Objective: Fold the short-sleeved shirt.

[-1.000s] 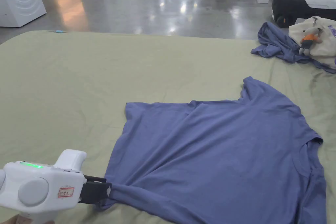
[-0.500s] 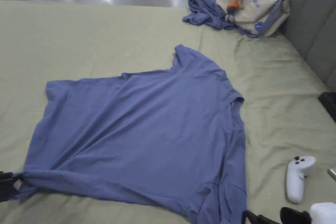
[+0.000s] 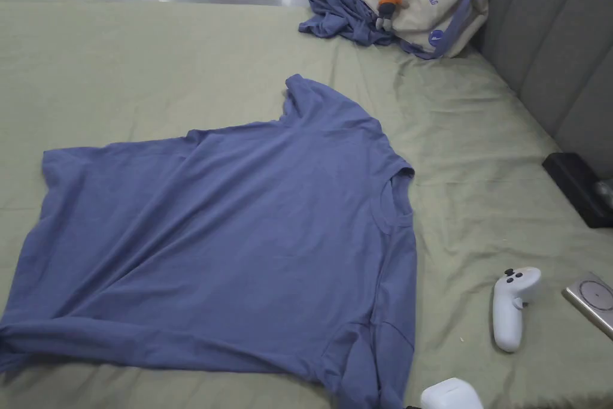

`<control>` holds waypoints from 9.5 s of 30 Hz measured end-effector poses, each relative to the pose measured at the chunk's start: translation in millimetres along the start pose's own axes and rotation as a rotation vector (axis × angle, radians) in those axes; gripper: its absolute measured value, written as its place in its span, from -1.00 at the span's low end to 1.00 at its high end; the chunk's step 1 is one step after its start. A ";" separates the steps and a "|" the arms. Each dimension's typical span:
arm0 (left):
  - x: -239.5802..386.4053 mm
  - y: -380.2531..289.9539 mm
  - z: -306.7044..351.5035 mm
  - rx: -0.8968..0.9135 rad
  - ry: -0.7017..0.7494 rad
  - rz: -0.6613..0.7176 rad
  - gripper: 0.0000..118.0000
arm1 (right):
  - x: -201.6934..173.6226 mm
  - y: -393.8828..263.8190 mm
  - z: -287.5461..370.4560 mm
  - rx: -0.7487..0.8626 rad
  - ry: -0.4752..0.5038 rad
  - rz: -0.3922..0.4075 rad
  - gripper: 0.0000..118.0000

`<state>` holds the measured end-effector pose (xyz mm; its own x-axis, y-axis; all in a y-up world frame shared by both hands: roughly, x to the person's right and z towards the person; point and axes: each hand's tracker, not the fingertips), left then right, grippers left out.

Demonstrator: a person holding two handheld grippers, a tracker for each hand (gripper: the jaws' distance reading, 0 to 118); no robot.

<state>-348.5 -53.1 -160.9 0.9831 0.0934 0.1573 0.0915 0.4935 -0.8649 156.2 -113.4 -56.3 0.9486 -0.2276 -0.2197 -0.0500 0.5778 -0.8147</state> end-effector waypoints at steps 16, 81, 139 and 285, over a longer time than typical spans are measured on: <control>-36.1 102.7 -4.8 0.095 -0.097 0.090 -0.85 | 66.9 200.9 -19.4 0.281 0.067 -0.185 -0.84; -5.0 45.9 -61.6 -0.041 0.022 -0.031 -0.95 | 65.0 149.9 -108.8 -0.064 -0.188 0.188 -0.46; -99.4 269.4 -184.9 -0.194 0.145 0.096 0.51 | 49.8 182.5 93.2 0.526 -0.075 -0.005 -0.82; -27.3 37.5 -70.7 -0.180 0.009 -0.138 -0.66 | 5.8 96.5 116.7 0.474 -0.001 0.015 -0.93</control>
<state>-360.7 -98.3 -231.3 0.9607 0.0277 0.2762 0.2509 0.3391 -0.9067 193.4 32.5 -73.6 0.9493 -0.2155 -0.2287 0.0840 0.8754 -0.4761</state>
